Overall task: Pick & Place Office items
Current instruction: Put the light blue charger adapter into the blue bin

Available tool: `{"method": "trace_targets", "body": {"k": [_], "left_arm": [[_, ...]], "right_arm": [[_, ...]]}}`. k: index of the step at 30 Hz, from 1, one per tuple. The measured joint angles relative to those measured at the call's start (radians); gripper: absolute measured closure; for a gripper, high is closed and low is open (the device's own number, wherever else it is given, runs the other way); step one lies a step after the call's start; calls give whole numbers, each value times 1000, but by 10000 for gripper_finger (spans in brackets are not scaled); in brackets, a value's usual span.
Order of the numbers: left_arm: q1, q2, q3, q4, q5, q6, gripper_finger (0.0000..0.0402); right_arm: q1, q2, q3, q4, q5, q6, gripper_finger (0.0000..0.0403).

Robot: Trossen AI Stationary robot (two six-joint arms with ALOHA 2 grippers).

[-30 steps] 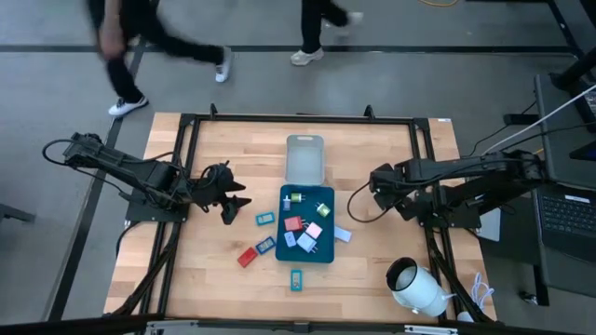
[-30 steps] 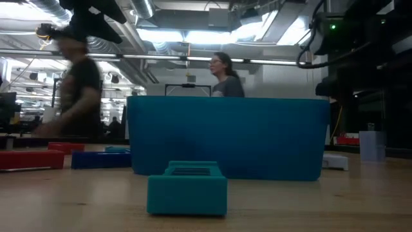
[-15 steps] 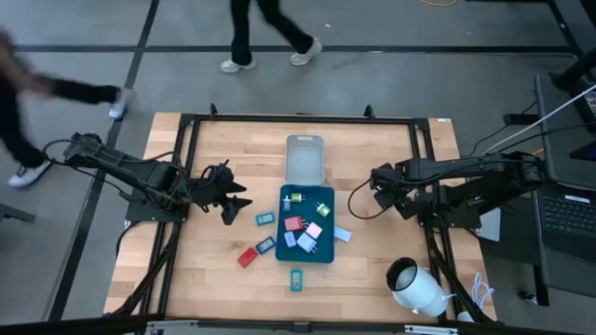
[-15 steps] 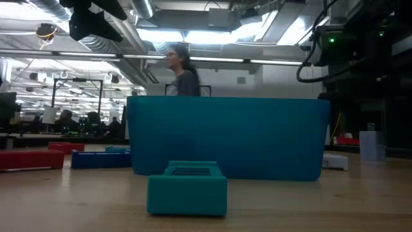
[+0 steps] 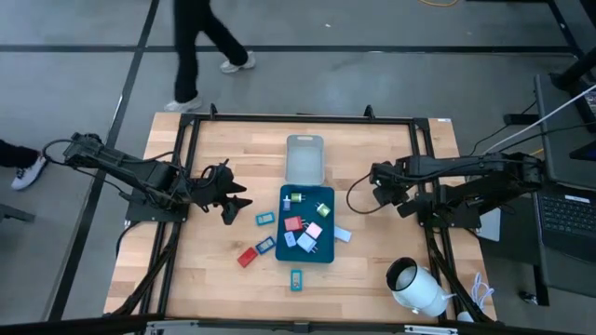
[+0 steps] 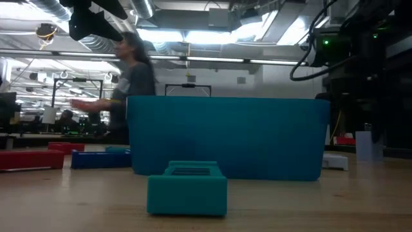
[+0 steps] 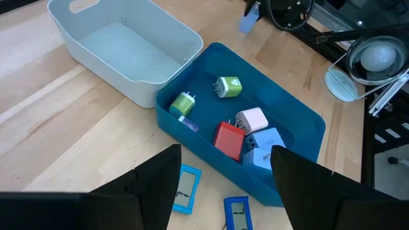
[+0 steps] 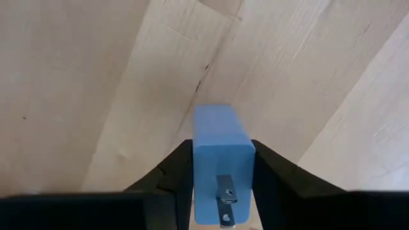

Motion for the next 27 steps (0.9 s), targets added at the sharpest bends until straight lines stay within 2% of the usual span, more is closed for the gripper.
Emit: {"method": "trace_targets", "body": {"k": [7, 12, 15, 18, 22, 25, 27], "left_arm": [[0, 0, 0, 0, 0, 0, 164], [0, 0, 0, -1, -2, 0, 164], [0, 0, 0, -3, -6, 0, 164], [0, 0, 0, -14, -12, 0, 164], [0, 0, 0, -36, -26, -6, 164], [0, 0, 0, -37, -30, -2, 164], [0, 0, 0, -37, -30, 0, 164]], "right_arm": [[-1, 1, 28, -4, -11, 29, 280], [-1, 1, 186, -27, -28, 131, 280], [4, 1, 328, -36, -103, 240, 280], [34, 3, 458, -12, -166, 424, 280], [76, 27, 569, 168, -281, 707, 280], [125, 78, 619, 325, -280, 803, 280], [150, 139, 649, 320, -241, 789, 280]]}}
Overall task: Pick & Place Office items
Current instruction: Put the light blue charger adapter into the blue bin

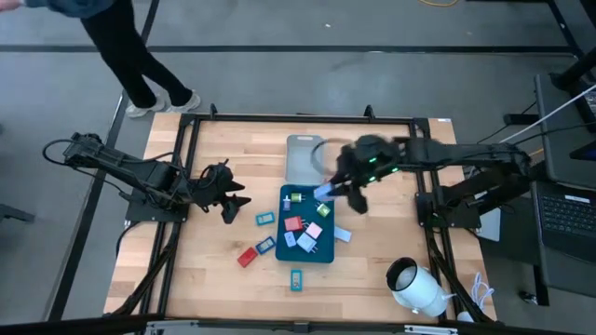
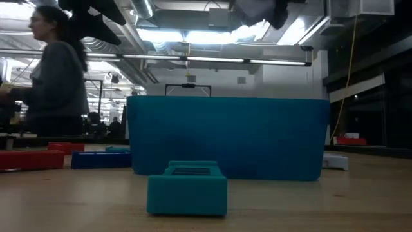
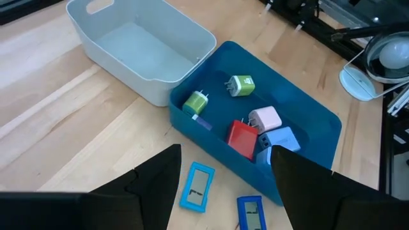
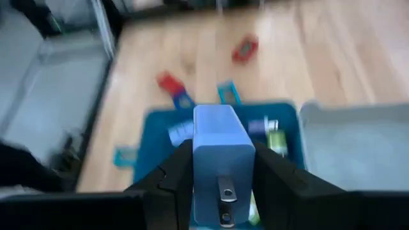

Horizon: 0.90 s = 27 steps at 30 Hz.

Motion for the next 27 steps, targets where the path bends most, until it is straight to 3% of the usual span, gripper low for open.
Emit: {"method": "trace_targets", "body": {"k": [6, 14, 27], "left_arm": [[0, 0, 0, -2, 10, 8, 164], [0, 0, 0, -2, 27, 18, 164], [0, 0, 0, -2, 27, 28, 164]], "right_arm": [[21, 209, 17, -22, 39, -77, 280], [-1, 372, 19, 48, 88, -58, 280], [5, 473, 19, 54, 180, -115, 280]]}}
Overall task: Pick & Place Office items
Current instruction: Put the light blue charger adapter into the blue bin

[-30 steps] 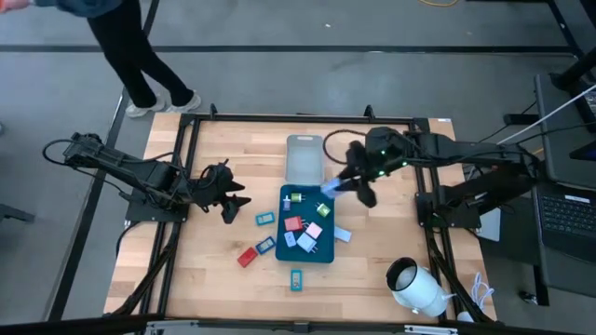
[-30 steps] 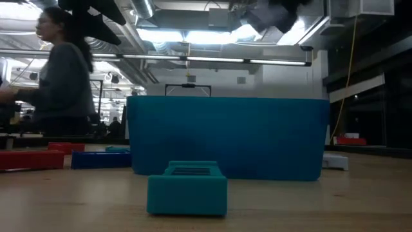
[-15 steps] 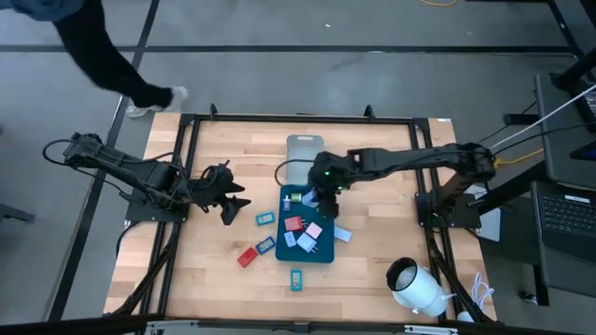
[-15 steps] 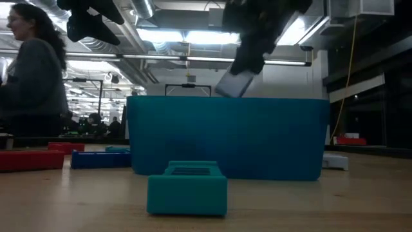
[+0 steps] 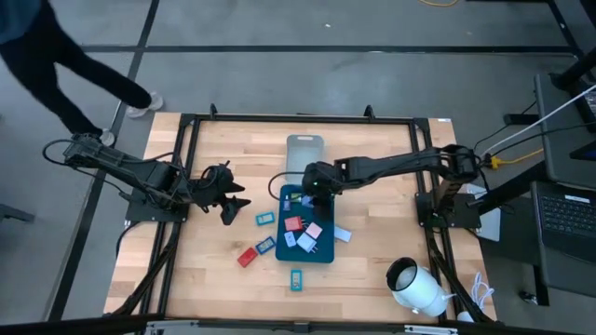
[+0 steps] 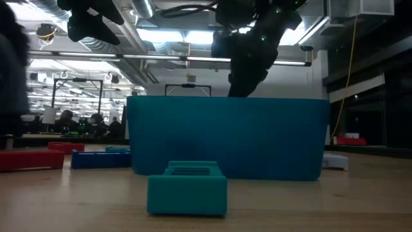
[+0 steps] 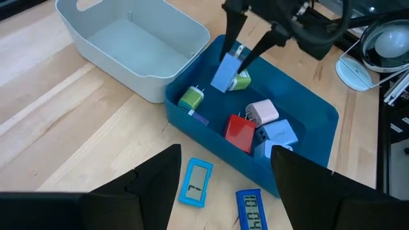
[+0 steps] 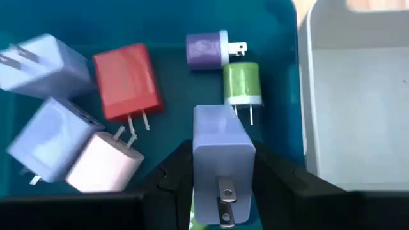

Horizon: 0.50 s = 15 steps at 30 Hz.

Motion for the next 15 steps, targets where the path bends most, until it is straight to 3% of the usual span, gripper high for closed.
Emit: {"method": "trace_targets", "body": {"k": [15], "left_arm": [[0, 0, 0, 0, -1, 0, 164]], "right_arm": [[-6, 9, 0, -8, 8, -48, 280]]}}
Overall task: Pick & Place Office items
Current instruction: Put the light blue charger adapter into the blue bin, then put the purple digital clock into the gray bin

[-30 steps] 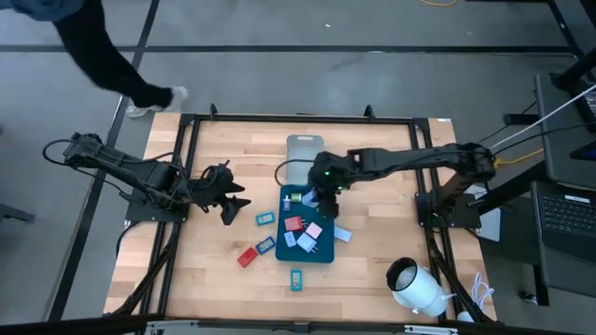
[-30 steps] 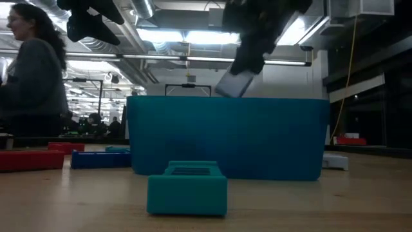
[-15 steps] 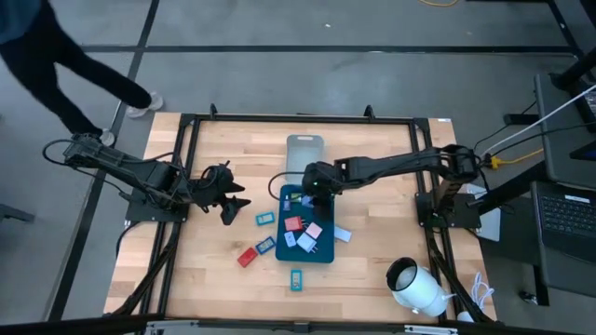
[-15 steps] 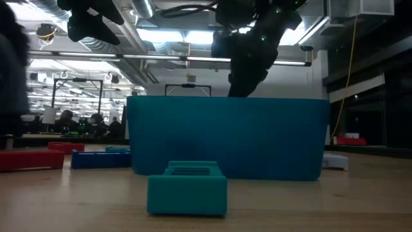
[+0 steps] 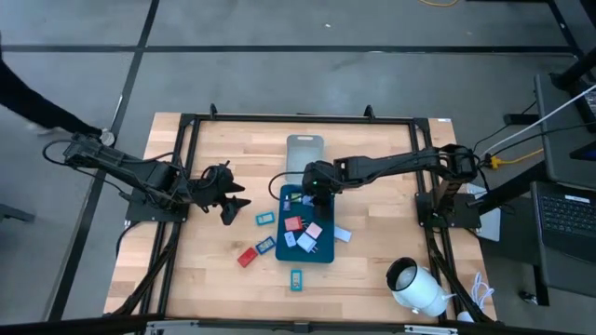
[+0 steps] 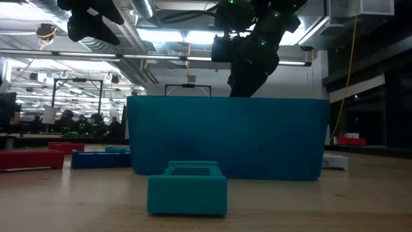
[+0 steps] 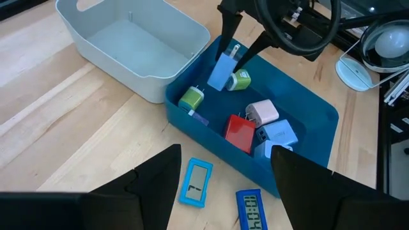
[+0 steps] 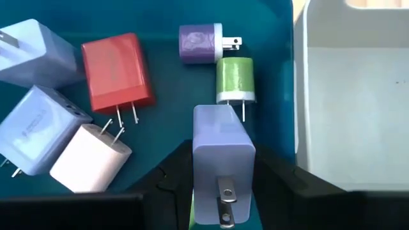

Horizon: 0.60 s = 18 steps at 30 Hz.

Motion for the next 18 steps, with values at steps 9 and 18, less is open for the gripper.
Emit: {"method": "trace_targets", "body": {"k": [9, 18], "left_arm": [[0, 0, 0, 0, 0, 0, 164], [0, 0, 0, -17, 0, 0, 164]], "right_arm": [[-1, -1, 0, 11, -3, 4, 172], [-1, -158, 18, -53, 22, 98, 164]]}}
